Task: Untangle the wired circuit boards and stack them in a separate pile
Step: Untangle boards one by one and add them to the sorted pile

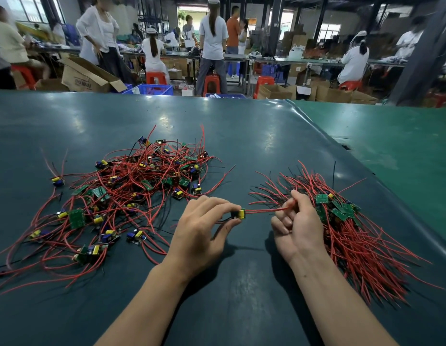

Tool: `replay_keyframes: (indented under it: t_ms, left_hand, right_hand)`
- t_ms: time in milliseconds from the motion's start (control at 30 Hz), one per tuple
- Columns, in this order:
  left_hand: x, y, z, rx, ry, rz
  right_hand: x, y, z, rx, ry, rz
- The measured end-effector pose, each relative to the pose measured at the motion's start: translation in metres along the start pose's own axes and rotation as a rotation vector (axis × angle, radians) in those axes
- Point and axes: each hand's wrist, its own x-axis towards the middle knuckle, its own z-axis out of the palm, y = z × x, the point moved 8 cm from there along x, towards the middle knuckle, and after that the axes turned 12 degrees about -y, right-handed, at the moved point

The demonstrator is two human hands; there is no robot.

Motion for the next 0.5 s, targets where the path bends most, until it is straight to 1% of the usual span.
replay_keyframes:
  t_ms: [133,200,300,433,500]
  left_hand:
    - [-0.004,-0.009,-0.006,-0.011,0.035,-0.043]
    - [-0.005,-0.011,-0.009,0.008,0.049,-0.057]
    - [-0.003,-0.009,-0.009,0.04,0.045,-0.052]
    - [-0.002,-0.006,-0.004,0.06,0.029,-0.048]
    - [-0.003,-0.008,-0.006,0.073,0.043,-0.07]
  right_hand:
    - [-0.003,-0.02,0.003,-0.22,-0.031,-0.218]
    - [-0.005,-0.025,0.002,-0.283,-0.004,-0.285]
    - [-0.008,-0.031,-0.001,-0.341,0.052,-0.361]
    - [-0.012,-0.033,0.002,-0.35,0.046,-0.433]
    - [-0.013,-0.036,0.003,-0.344,0.046,-0.438]
